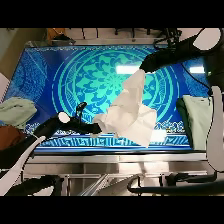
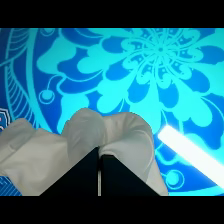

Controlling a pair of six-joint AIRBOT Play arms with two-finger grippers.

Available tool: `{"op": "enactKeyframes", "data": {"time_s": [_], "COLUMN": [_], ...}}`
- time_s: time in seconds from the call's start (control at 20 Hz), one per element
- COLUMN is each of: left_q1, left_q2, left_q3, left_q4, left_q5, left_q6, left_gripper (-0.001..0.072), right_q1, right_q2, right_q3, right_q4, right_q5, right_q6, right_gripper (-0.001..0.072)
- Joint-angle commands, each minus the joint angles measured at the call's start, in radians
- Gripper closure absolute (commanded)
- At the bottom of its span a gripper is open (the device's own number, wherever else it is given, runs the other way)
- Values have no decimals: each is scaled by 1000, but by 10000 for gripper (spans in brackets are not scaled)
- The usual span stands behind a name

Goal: Fold the shirts.

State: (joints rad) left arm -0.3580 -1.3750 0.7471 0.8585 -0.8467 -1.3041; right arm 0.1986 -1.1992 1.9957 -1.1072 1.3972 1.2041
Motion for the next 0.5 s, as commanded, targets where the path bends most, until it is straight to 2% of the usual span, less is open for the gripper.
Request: {"op": "enactKeyframes", "data": {"time_s": [0.0,0.05,0.15,0.25,0.45], "left_q1": [-53,-66,-72,-47,105], "left_q2": [-47,-55,-50,14,316], "left_q3": [0,21,92,187,440], "left_q4": [2,3,6,14,11], "left_q5": [64,69,39,-48,-193], "left_q6": [3,3,3,3,2], "left_gripper": [457,694,689,692,692], "right_q1": [0,0,0,0,0], "right_q2": [0,0,3,29,160], "right_q3": [0,0,0,3,21], "right_q4": [0,0,-2,-54,-169], "right_q5": [0,0,0,-6,-138], "right_q6": [0,1,0,1,0], "right_gripper": [692,692,692,692,692]}}
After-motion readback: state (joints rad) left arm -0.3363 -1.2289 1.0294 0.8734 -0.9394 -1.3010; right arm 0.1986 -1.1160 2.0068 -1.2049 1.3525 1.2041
